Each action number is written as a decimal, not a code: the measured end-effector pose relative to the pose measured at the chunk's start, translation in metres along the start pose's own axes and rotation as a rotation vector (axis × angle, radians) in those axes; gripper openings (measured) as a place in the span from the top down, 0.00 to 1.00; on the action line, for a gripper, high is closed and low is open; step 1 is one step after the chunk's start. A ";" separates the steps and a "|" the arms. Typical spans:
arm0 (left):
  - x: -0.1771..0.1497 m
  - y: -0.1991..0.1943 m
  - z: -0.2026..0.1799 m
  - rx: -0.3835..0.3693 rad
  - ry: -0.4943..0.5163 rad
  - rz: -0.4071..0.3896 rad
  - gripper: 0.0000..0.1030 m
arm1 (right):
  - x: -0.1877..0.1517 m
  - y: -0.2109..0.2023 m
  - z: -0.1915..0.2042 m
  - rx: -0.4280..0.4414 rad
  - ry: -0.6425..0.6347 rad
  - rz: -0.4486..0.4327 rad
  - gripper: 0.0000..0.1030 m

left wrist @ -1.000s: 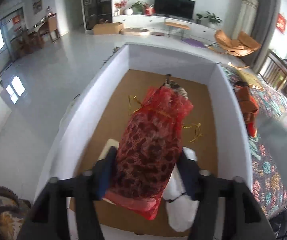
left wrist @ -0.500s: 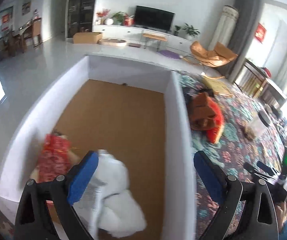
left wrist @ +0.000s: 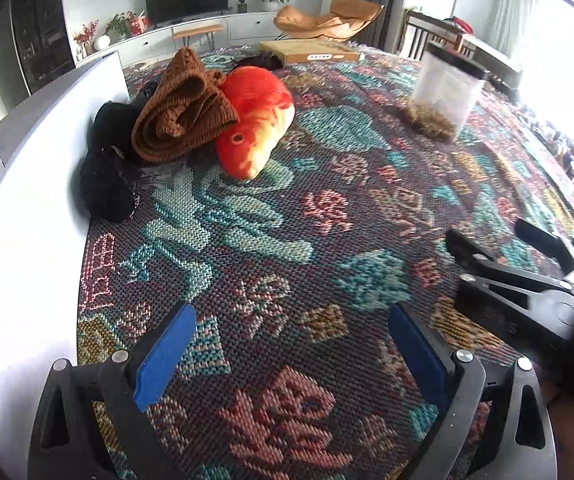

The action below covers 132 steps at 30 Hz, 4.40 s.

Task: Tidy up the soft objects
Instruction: 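Move the right tool toward the orange plush fish, then grasp the orange plush fish with the right tool and lift it, then carry the fish beside the clear jar, lower it and open the right tool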

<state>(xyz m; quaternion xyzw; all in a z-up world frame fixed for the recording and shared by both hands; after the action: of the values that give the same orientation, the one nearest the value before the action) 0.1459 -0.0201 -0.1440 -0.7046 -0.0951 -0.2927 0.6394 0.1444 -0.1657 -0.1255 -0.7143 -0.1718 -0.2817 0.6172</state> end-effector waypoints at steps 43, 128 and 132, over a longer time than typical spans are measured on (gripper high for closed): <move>0.002 0.030 0.024 0.071 -0.008 -0.049 0.00 | -0.011 0.011 -0.012 0.063 0.115 0.076 0.08; -0.023 0.012 0.042 0.062 0.014 -0.053 0.00 | 0.002 0.000 -0.118 0.160 0.109 0.239 0.77; -0.023 0.012 0.042 0.062 0.014 -0.054 0.00 | 0.026 0.023 -0.131 0.087 0.187 0.177 0.77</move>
<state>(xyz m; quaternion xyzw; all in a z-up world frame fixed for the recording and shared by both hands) 0.1453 0.0237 -0.1672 -0.6796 -0.1186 -0.3114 0.6535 0.1531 -0.3008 -0.1172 -0.6697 -0.0618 -0.2837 0.6835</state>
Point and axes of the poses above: each gripper's, at about its wrist camera, not at the fingertips, and y roughly the way its jaws point, z to its left, x to its top, the point moved 7 cm from there along y, roughly the way its jaws point, and after that the axes turned 6 degrees about y, right-handed, at the moved point
